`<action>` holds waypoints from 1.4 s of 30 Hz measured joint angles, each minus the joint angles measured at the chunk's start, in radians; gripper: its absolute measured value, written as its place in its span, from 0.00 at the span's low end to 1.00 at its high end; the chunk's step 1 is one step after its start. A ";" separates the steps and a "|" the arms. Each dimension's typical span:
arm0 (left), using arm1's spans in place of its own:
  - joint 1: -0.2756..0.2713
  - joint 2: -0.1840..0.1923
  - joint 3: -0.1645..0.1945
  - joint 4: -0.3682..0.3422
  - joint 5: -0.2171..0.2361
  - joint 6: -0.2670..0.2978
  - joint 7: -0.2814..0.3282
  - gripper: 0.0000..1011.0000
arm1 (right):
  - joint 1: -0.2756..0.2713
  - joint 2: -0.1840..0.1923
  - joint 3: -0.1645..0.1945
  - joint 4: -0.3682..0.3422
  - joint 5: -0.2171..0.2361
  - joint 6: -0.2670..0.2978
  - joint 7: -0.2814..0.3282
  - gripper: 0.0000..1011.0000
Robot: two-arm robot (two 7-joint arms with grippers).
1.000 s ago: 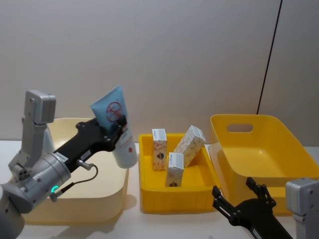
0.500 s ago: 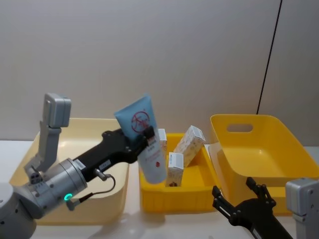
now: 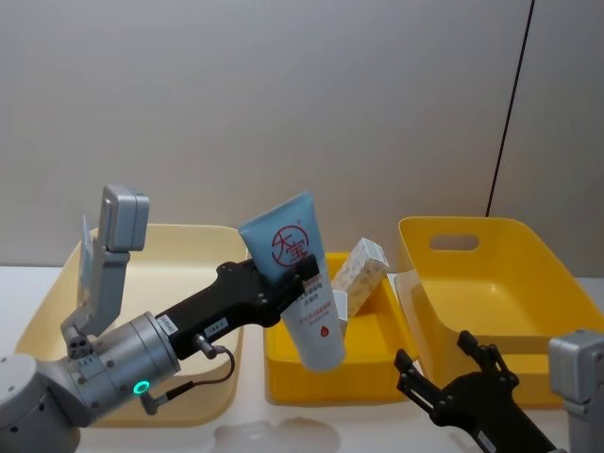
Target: Bimanual collaborative sorting of washing and personal care products
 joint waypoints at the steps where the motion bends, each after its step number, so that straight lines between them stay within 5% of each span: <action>1: 0.000 0.000 0.001 -0.001 -0.001 0.001 -0.001 0.25 | -0.002 0.005 0.004 -0.010 0.013 0.007 0.012 0.99; 13: 0.004 -0.001 0.007 -0.007 -0.015 0.012 -0.017 0.25 | -0.032 0.057 0.063 -0.111 0.135 0.095 0.101 0.99; 23: 0.005 -0.001 0.009 -0.009 -0.020 0.016 -0.021 0.25 | -0.025 0.087 0.075 -0.152 0.171 0.167 0.109 0.99; 32: 0.006 -0.001 0.010 -0.010 -0.022 0.017 -0.023 0.25 | 0.019 0.126 0.032 -0.160 0.152 0.220 0.122 0.99; 42: 0.006 -0.001 0.010 -0.011 -0.023 0.018 -0.024 0.25 | 0.097 0.153 -0.056 -0.128 0.076 0.224 0.165 0.99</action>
